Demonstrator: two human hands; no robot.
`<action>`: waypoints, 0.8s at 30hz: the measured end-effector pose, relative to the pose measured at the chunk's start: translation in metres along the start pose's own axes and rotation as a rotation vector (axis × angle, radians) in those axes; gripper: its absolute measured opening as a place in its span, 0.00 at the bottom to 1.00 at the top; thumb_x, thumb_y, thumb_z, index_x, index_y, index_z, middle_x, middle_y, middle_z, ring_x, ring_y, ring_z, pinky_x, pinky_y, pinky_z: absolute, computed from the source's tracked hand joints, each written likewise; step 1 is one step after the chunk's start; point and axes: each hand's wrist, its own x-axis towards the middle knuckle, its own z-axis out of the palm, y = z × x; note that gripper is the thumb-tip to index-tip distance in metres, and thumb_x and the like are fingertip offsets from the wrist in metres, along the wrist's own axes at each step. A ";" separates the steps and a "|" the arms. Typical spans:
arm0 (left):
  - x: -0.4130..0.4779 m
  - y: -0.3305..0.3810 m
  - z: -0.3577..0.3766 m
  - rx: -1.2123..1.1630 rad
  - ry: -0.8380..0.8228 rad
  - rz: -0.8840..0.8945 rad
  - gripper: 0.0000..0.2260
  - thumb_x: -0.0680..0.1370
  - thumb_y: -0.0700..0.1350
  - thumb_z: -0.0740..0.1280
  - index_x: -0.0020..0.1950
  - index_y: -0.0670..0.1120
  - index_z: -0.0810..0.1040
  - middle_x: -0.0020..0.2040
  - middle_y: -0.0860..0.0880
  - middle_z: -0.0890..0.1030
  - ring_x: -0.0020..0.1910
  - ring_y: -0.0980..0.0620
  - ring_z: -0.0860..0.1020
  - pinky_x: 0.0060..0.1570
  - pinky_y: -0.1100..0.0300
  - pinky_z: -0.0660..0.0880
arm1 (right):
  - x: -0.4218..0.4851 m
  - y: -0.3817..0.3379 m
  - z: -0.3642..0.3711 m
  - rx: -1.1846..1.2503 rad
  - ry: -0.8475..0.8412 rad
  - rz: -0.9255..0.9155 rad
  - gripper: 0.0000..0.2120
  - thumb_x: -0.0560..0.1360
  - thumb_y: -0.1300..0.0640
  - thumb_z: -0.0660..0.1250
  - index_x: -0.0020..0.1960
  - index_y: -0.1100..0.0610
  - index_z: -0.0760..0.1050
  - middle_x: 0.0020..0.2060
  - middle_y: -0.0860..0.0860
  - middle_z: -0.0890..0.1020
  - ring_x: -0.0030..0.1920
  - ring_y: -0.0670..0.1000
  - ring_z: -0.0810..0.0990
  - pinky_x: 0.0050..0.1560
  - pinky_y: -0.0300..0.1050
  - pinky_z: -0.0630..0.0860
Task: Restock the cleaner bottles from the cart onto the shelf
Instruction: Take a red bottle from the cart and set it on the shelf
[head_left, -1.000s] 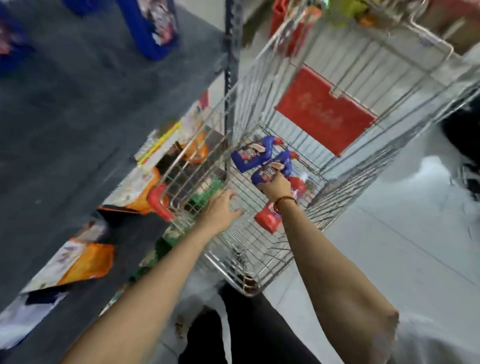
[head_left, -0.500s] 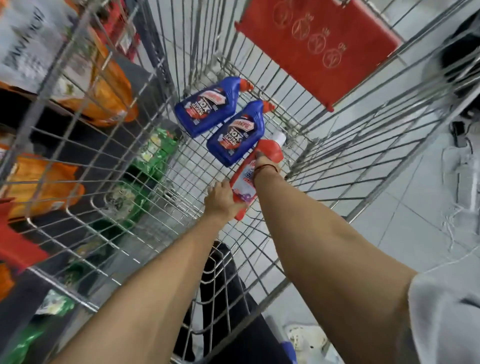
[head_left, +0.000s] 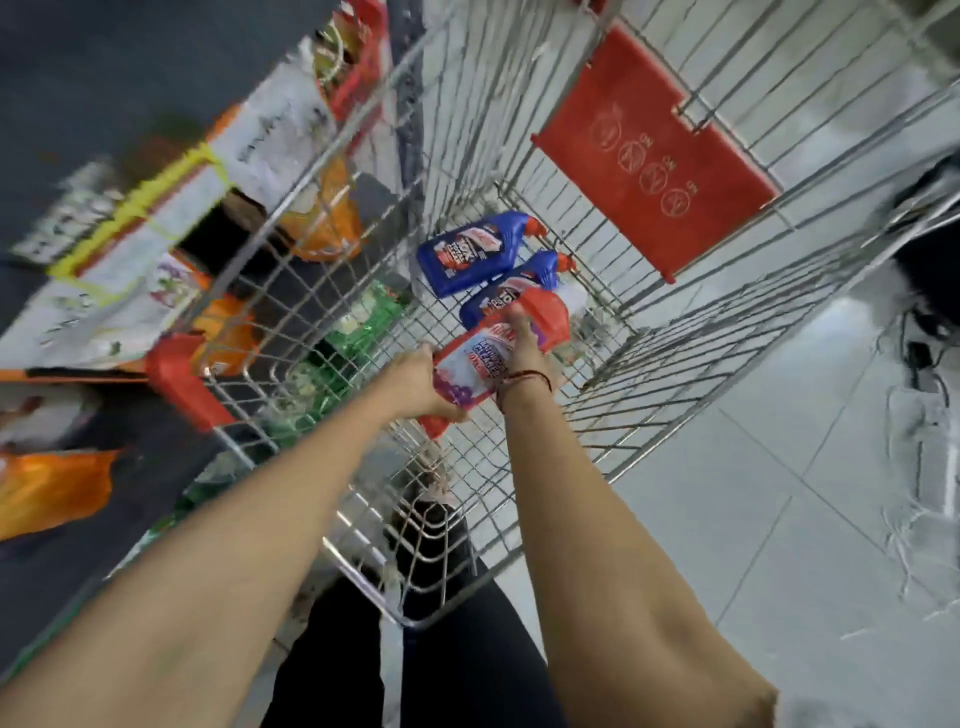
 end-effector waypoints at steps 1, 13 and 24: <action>-0.013 0.002 -0.013 -0.020 0.036 0.047 0.39 0.53 0.58 0.80 0.58 0.46 0.69 0.49 0.51 0.76 0.50 0.50 0.77 0.51 0.58 0.76 | -0.009 -0.006 0.004 0.001 -0.032 -0.045 0.55 0.36 0.28 0.73 0.53 0.63 0.75 0.51 0.58 0.83 0.49 0.60 0.82 0.54 0.58 0.79; -0.266 -0.039 -0.144 -0.432 0.817 0.427 0.35 0.58 0.59 0.75 0.62 0.48 0.74 0.52 0.54 0.81 0.47 0.64 0.76 0.46 0.73 0.71 | -0.352 -0.081 0.049 0.220 -0.856 -0.818 0.14 0.60 0.59 0.77 0.43 0.60 0.80 0.36 0.53 0.83 0.41 0.52 0.78 0.44 0.48 0.79; -0.451 -0.225 -0.152 -0.681 1.322 0.192 0.26 0.63 0.50 0.77 0.58 0.50 0.74 0.52 0.53 0.81 0.45 0.69 0.78 0.49 0.69 0.75 | -0.574 0.078 0.112 -0.120 -1.343 -1.028 0.20 0.56 0.56 0.80 0.45 0.56 0.79 0.40 0.55 0.85 0.41 0.52 0.84 0.49 0.56 0.82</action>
